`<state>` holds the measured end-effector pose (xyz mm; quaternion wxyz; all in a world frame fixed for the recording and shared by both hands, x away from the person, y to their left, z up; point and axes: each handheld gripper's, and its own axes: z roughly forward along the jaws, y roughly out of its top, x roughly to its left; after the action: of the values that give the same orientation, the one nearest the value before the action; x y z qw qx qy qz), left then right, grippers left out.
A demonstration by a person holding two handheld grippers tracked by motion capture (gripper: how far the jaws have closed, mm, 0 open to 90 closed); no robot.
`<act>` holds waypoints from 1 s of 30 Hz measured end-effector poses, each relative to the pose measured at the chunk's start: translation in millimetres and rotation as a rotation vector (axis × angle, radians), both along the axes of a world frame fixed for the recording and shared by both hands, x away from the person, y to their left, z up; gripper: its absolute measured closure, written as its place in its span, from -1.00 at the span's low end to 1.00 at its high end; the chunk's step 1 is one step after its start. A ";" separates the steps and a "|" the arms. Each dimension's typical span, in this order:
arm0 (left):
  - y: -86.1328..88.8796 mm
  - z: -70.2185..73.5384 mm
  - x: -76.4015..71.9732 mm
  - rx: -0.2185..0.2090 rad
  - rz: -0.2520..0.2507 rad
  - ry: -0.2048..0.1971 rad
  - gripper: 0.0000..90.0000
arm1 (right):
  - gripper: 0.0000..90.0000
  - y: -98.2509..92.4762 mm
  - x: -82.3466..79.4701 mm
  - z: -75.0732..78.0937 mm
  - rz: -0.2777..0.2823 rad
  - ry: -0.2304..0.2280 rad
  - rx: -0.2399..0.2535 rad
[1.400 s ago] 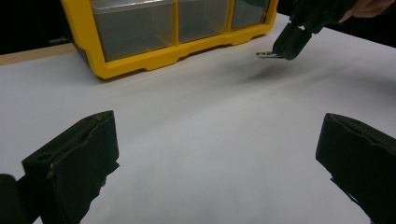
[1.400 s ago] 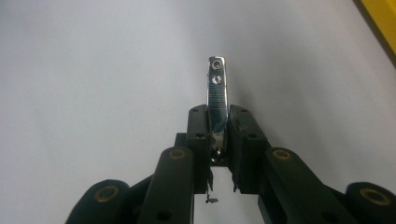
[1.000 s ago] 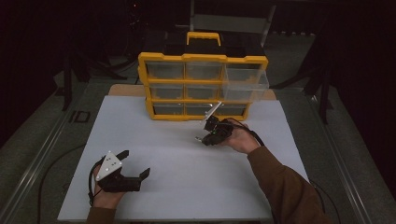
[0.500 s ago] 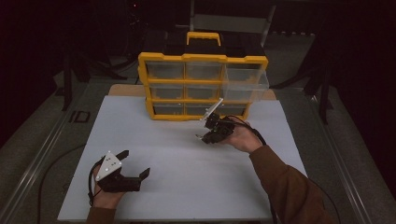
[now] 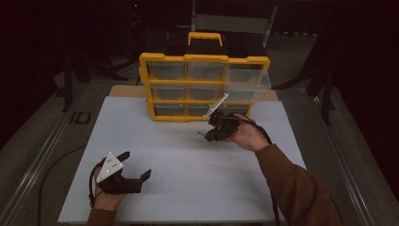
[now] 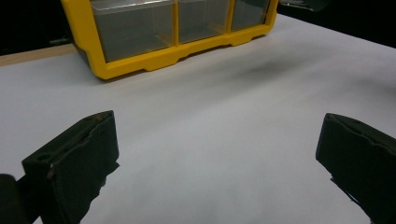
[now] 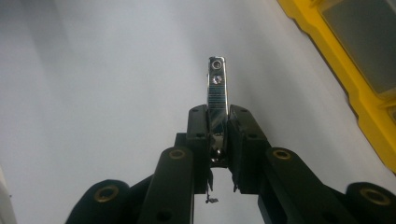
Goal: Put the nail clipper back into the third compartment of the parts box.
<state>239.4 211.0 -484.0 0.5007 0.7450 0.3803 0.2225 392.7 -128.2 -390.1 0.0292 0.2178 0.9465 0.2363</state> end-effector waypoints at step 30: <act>0.0 0.1 0.0 -0.001 -0.001 0.001 -1.00 | 0.77 -3.8 6.2 47.1 -0.020 -0.035 0.038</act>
<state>239.4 211.0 -483.8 0.5011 0.7451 0.3802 0.2217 398.9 -132.0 -343.0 0.0439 0.2235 0.9390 0.2577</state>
